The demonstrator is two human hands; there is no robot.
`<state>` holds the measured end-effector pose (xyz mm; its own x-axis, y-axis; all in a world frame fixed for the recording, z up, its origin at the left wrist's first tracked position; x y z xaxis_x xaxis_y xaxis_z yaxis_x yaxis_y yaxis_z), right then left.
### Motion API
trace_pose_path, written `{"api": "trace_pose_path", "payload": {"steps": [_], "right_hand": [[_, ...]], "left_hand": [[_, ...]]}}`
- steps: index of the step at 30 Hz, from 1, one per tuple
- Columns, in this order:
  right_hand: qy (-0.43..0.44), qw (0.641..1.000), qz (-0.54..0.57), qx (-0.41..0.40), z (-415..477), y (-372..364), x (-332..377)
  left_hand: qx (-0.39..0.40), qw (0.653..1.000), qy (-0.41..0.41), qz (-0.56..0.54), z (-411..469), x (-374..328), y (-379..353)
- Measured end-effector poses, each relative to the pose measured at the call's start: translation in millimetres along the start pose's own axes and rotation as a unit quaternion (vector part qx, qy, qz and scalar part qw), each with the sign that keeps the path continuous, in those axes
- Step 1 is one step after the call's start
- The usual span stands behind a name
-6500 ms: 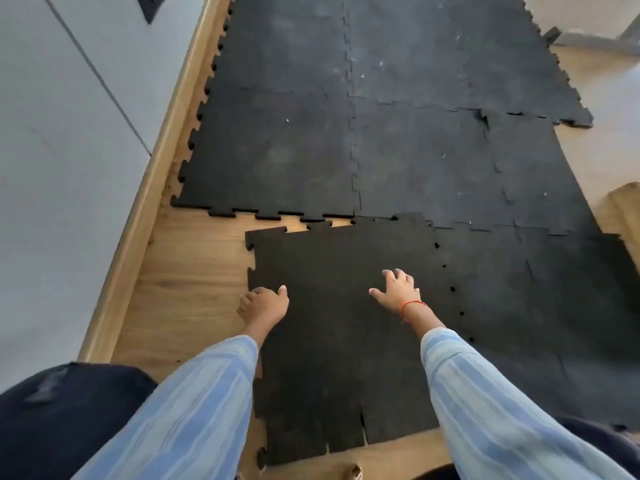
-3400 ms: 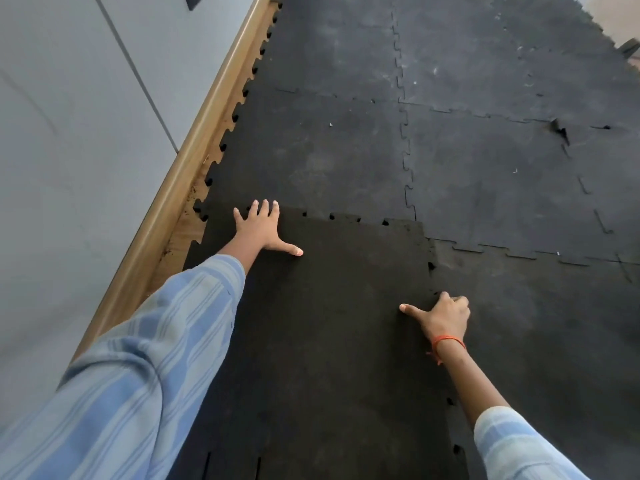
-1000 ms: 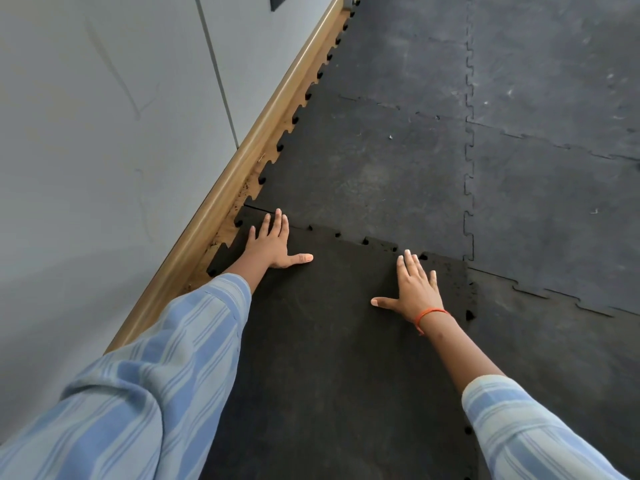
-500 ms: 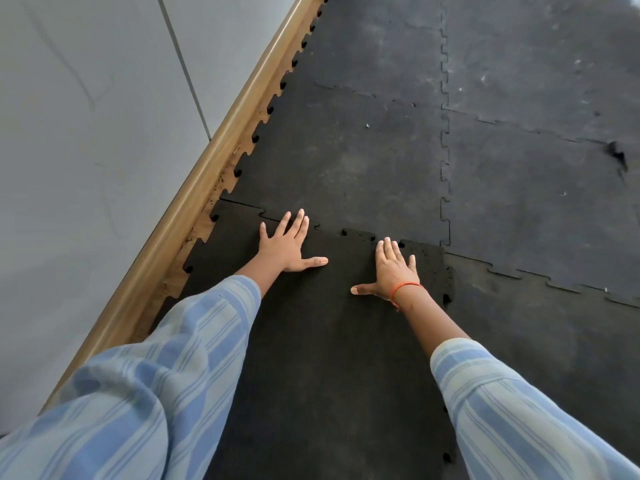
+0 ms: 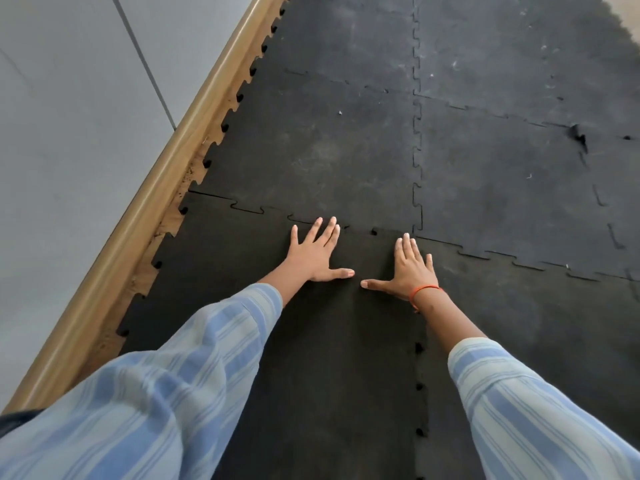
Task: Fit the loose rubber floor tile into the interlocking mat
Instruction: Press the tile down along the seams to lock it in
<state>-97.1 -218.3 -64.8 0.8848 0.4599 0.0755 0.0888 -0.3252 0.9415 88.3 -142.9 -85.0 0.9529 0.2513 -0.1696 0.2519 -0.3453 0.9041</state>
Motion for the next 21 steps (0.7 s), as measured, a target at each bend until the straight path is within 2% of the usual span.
{"api": "trace_pose_path", "payload": {"steps": [7, 14, 17, 21], "right_hand": [[0.002, 1.0, -0.011, 0.027, 9, -1, -6], [-0.006, 0.993, -0.051, 0.105, 24, 21, 3], [-0.02, 0.997, -0.007, 0.075, -2, 8, -6], [-0.063, 0.997, 0.035, -0.006, -46, -25, -18]], "left_hand": [[0.025, 1.0, 0.008, 0.013, 4, -2, 5], [0.024, 0.999, 0.001, 0.021, -4, -5, 6], [0.01, 1.0, -0.007, 0.022, -12, -16, -4], [0.003, 0.997, -0.062, 0.035, -14, -40, -16]]}}
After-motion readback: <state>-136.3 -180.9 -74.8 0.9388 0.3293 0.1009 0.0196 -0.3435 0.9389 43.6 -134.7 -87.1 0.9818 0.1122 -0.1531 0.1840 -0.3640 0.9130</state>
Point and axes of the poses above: each hand's wrist, its own z-axis towards the middle knuckle, its own y-axis out of the back of the hand, x = y × z, the point moved 1 cm from there along z, towards the middle knuckle, and after that the axes turned 9 degrees about -x, right-handed, at the moved point
